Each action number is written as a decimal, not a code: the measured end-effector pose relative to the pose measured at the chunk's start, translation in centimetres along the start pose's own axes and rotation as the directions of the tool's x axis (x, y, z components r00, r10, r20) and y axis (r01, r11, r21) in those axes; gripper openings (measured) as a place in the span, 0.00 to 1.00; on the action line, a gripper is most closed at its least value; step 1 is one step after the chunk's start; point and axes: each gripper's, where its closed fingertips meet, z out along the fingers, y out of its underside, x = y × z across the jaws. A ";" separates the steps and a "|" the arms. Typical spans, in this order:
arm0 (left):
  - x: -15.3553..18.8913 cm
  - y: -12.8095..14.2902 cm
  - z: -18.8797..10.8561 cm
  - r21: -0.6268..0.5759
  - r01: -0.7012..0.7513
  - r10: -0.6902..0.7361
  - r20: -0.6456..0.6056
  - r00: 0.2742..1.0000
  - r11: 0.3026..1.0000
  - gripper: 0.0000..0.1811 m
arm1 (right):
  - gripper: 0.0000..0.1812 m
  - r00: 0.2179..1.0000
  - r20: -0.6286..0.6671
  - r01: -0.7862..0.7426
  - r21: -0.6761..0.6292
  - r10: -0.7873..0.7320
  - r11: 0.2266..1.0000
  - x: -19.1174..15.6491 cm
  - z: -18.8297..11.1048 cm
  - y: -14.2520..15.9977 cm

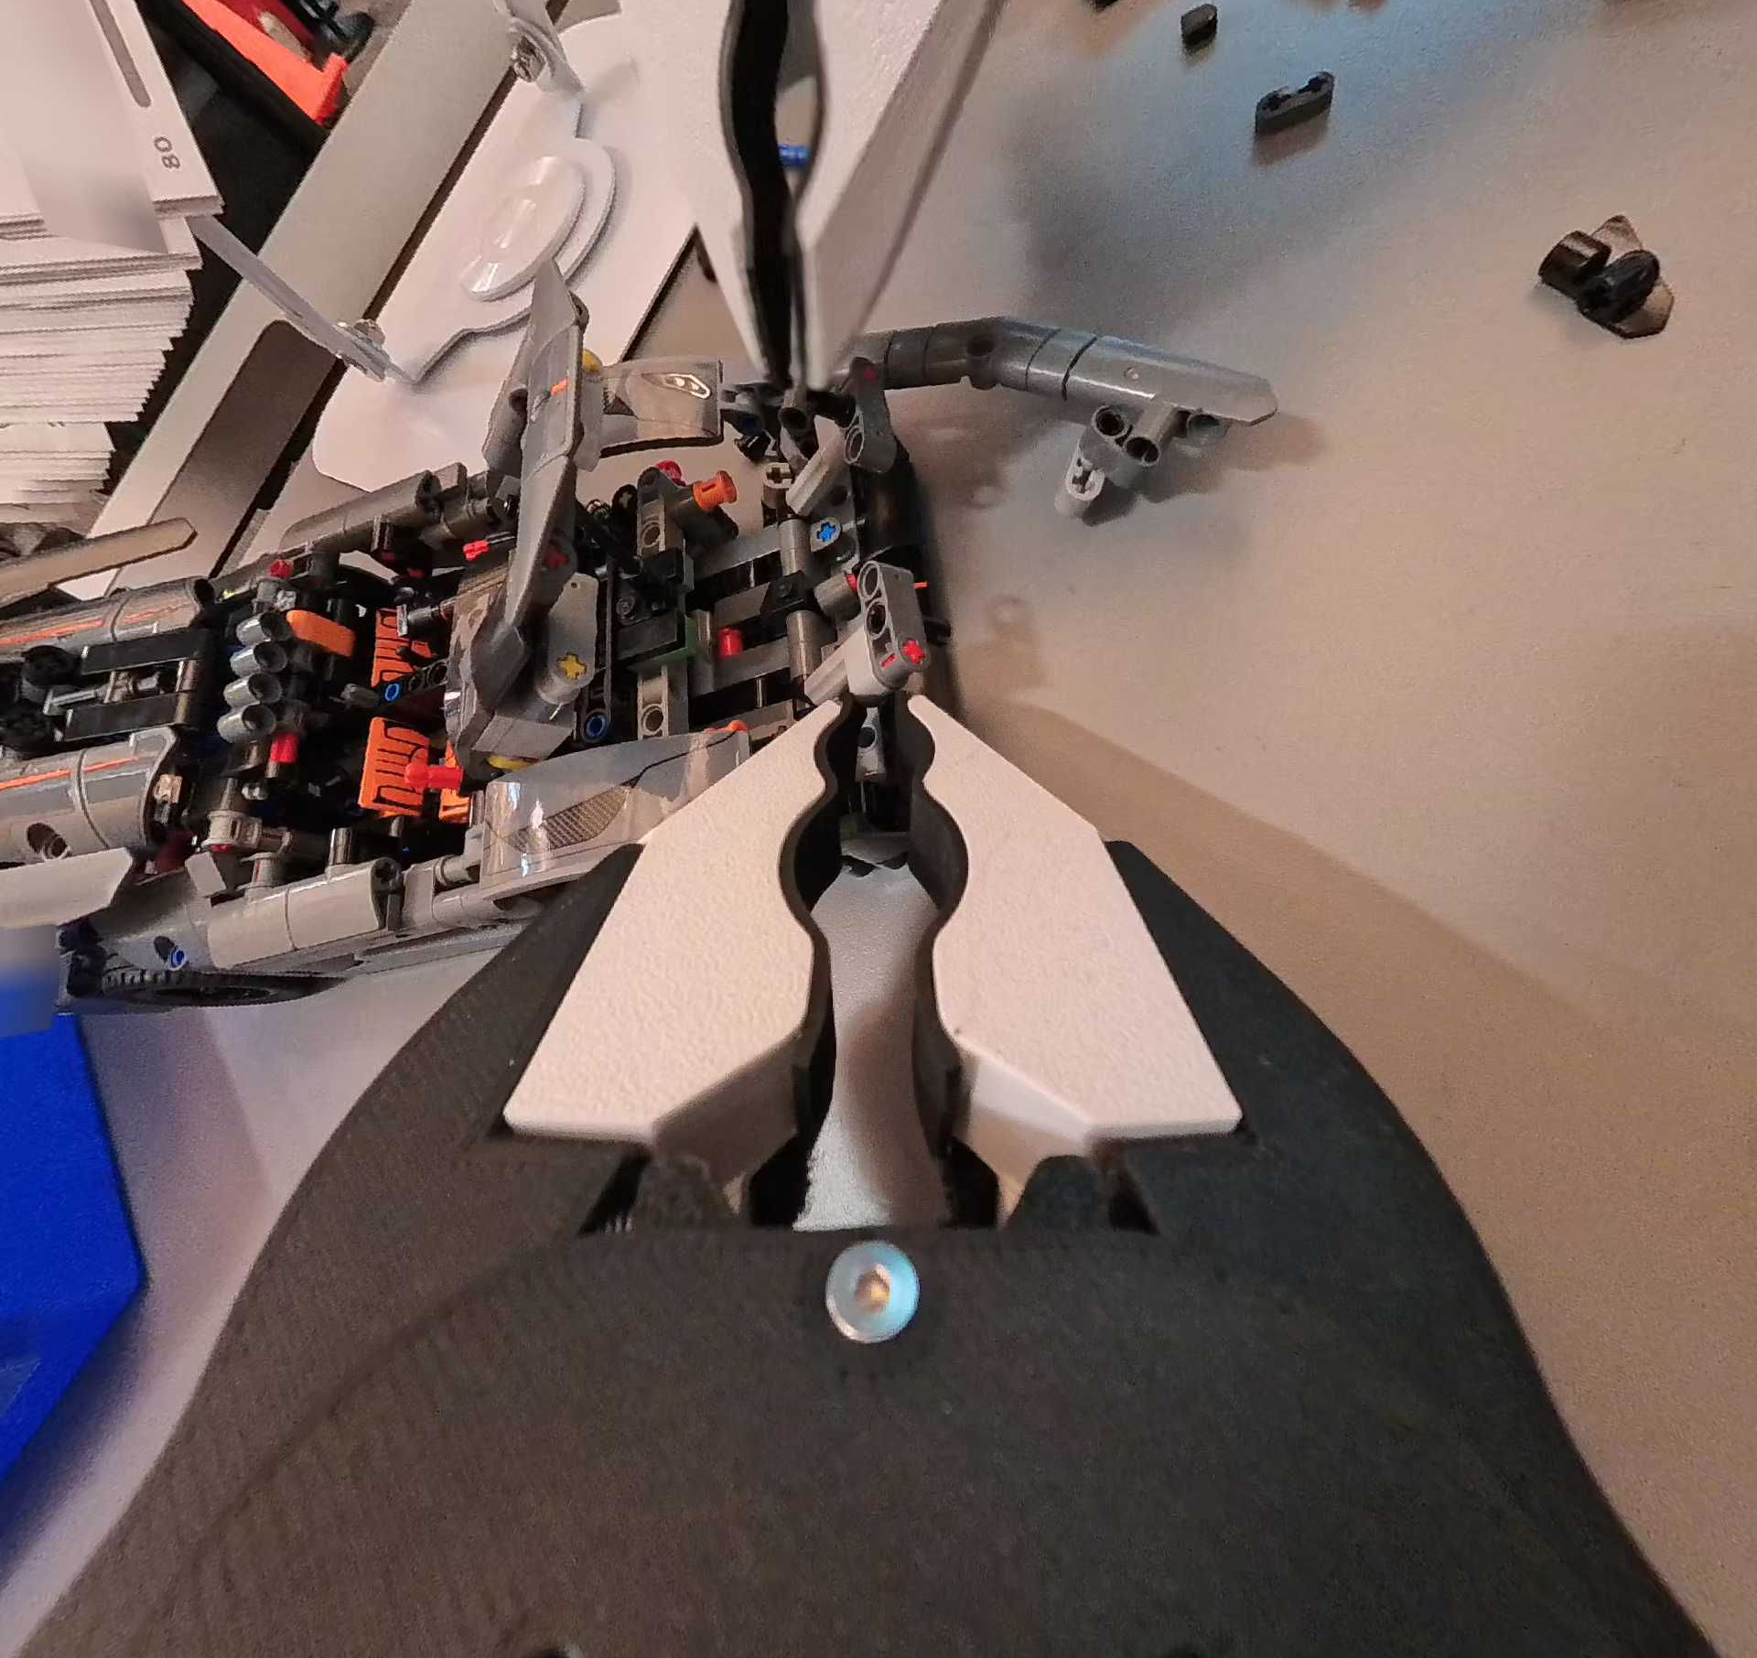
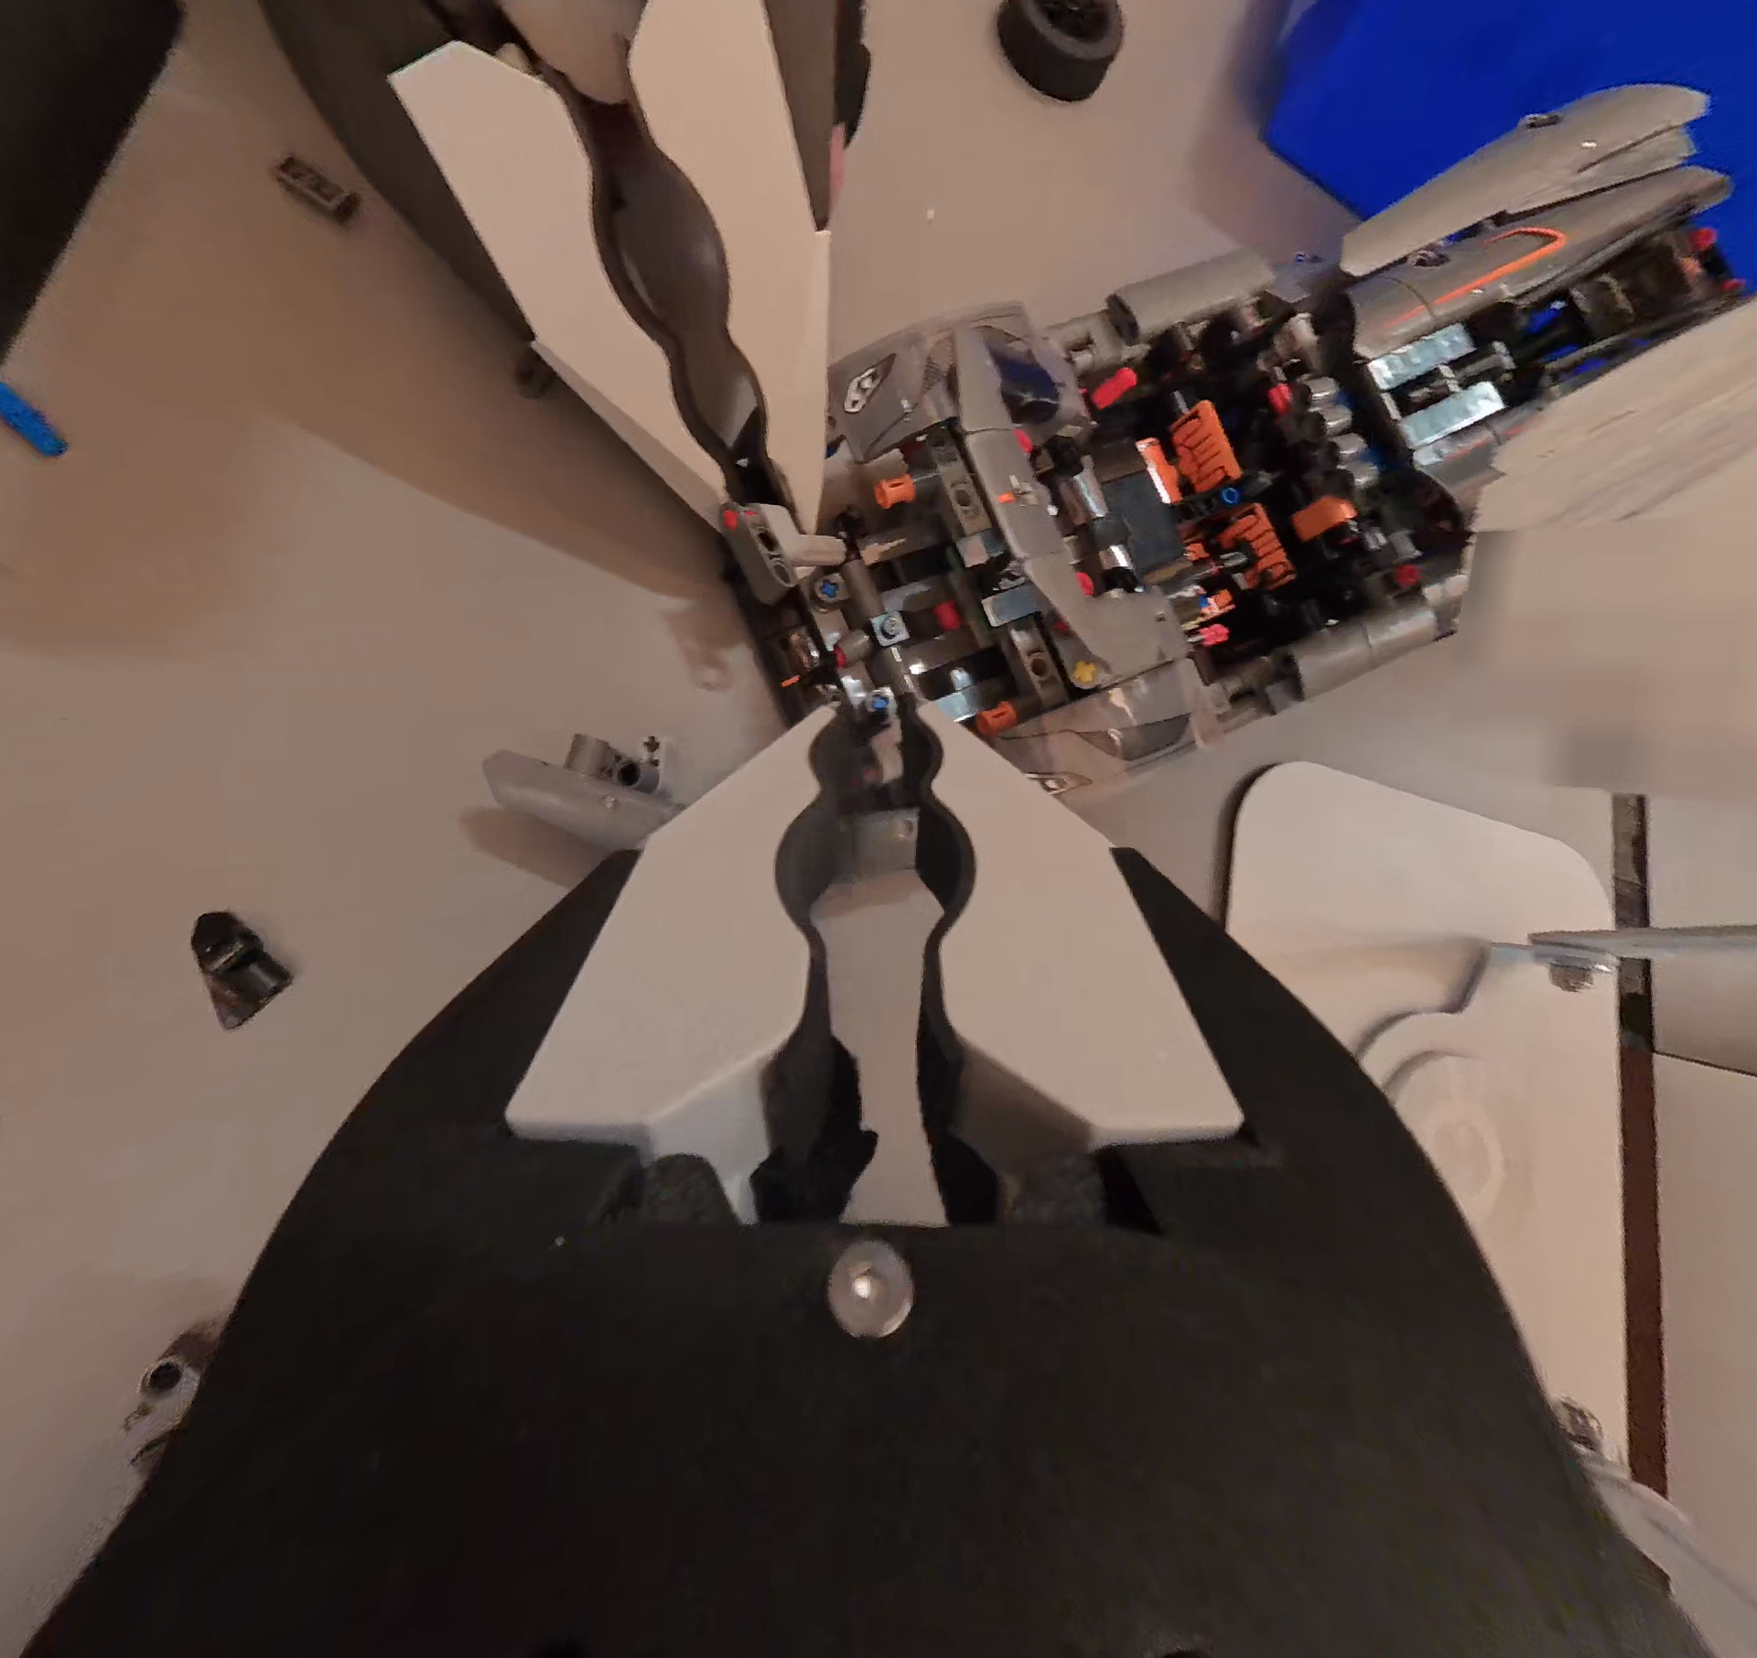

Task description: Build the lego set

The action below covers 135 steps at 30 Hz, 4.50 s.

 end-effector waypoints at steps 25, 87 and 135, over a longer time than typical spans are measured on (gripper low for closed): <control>0.1 0.1 0.0 -0.002 -0.004 0.004 -0.001 1.000 1.000 0.02 | 0.06 0.994 -0.026 -0.106 -0.044 0.105 0.993 0.7 0.7 1.0; -1.6 -4.0 2.1 -0.034 -0.217 0.219 0.231 0.948 0.976 0.00 | 0.10 1.000 -0.010 -0.004 -0.034 0.004 0.999 -0.2 0.8 0.8; -2.2 -4.1 1.5 -0.001 -0.120 0.117 0.220 0.969 0.993 0.10 | 0.14 0.999 -0.045 0.017 -0.033 -0.019 0.999 0.0 1.0 0.6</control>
